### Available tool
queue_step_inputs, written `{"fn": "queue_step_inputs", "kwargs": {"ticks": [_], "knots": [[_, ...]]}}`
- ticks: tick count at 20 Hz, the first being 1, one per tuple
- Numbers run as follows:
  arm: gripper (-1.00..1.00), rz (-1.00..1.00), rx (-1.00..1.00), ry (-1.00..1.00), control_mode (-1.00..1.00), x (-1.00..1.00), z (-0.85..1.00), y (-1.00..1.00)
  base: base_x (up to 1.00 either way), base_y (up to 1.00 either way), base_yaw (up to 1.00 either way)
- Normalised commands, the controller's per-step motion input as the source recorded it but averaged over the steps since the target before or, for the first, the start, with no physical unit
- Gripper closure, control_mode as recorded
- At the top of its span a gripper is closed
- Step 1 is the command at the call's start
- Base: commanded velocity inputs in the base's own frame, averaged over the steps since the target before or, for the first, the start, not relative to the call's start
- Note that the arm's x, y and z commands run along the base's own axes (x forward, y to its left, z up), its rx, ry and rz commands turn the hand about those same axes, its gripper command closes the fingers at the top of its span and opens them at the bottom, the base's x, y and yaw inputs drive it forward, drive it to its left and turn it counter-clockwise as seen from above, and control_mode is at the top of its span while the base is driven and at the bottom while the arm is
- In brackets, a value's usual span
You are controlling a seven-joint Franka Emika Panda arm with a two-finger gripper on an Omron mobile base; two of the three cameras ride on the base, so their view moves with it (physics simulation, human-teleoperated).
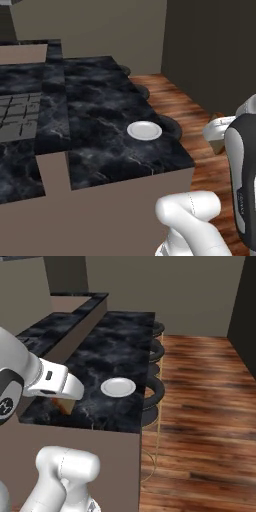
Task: Start the toaster. Once the lever pops up, take the bread to the plate on the dining counter.
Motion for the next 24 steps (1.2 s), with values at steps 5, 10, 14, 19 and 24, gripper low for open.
{"fn": "queue_step_inputs", "kwargs": {"ticks": [5,10,14,19,24], "knots": [[1.0,0.0,0.0,0.0,1.0,0.0,0.0,0.0,0.53,0.0,0.07],[1.0,0.0,0.0,0.0,1.0,0.0,0.0,0.0,0.33,-0.01,0.06],[1.0,0.0,0.0,0.0,1.0,0.0,0.0,0.0,0.29,-0.05,0.06],[1.0,0.0,0.0,0.0,1.0,0.0,0.0,0.0,0.34,-0.08,0.07],[1.0,0.0,0.0,0.0,1.0,0.0,0.0,0.0,0.29,-0.13,0.06]]}}
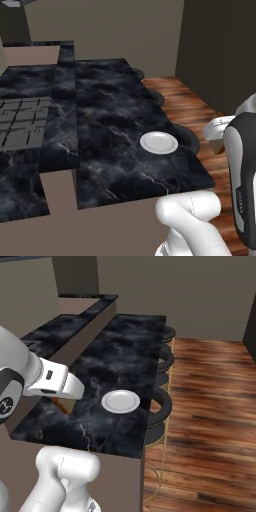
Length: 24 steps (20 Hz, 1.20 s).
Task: Start the toaster. Once the lever pops up, take the bread to the plate on the dining counter.
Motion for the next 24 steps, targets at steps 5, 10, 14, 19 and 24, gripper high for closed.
{"fn": "queue_step_inputs", "kwargs": {"ticks": [5,10,14,19,24], "knots": [[1.0,0.0,0.0,0.0,1.0,0.0,0.0,0.0,0.31,-0.15,0.06],[1.0,0.04,0.03,0.01,-1.0,0.22,0.0,-0.11,0.26,-0.1,0.04],[1.0,0.1,0.08,0.02,-1.0,0.61,0.0,-0.31,0.0,0.0,0.0],[1.0,0.12,0.08,0.04,-1.0,0.61,-0.04,-0.27,0.0,0.0,0.0],[1.0,0.12,0.03,0.05,-1.0,0.51,-0.22,-0.1,0.0,0.0,0.0]]}}
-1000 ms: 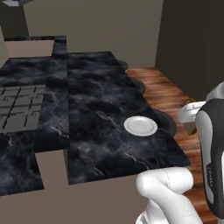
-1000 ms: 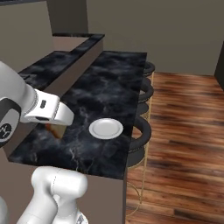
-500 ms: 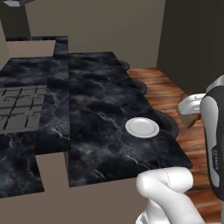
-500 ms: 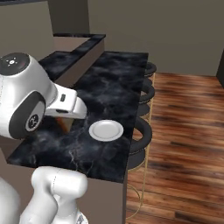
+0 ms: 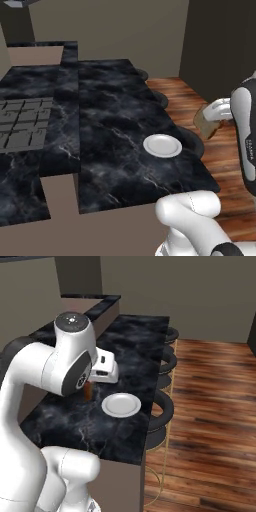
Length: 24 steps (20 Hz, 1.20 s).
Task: Start the toaster. Once the lever pops up, take the bread to the plate on the dining counter.
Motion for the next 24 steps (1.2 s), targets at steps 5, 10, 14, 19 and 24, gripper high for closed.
{"fn": "queue_step_inputs", "kwargs": {"ticks": [5,10,14,19,24], "knots": [[1.0,0.1,0.0,0.05,-1.0,0.4,-0.38,0.0,0.0,0.0,0.0],[1.0,0.07,0.0,0.07,-1.0,0.39,-0.43,0.0,0.0,0.0,0.0],[1.0,0.05,0.0,0.04,-1.0,0.36,-0.36,0.0,0.0,0.0,0.0],[1.0,0.01,0.0,0.01,-1.0,0.36,-0.26,0.0,0.0,0.0,0.0],[1.0,0.0,0.0,0.02,-1.0,0.42,-0.14,0.0,0.0,0.0,0.0]]}}
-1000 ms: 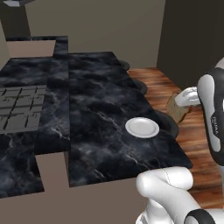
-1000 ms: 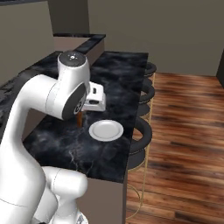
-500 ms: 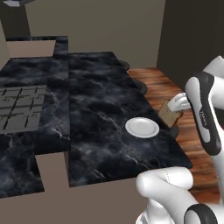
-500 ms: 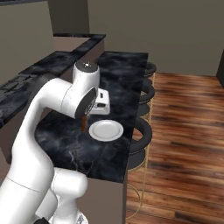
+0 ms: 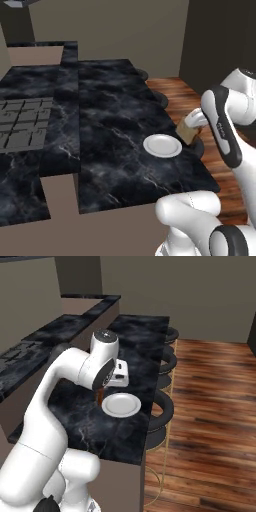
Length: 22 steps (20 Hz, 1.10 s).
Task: Start the toaster. Once the lever pops up, take the bread to the plate on the dining counter.
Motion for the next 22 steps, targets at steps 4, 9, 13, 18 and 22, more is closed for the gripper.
{"fn": "queue_step_inputs", "kwargs": {"ticks": [4,9,13,18,22], "knots": [[1.0,0.0,0.0,0.04,-1.0,0.4,-0.23,0.03,0.0,0.0,0.0],[1.0,0.0,0.0,0.1,-1.0,0.44,-0.28,0.04,0.0,0.0,0.0],[1.0,0.0,0.0,0.08,-1.0,0.43,-0.3,0.0,0.0,0.0,0.0],[1.0,0.0,-0.01,0.0,-1.0,0.33,-0.2,0.0,0.0,0.0,0.0],[1.0,0.0,-0.03,0.0,-1.0,0.26,-0.31,0.01,0.0,0.0,0.0]]}}
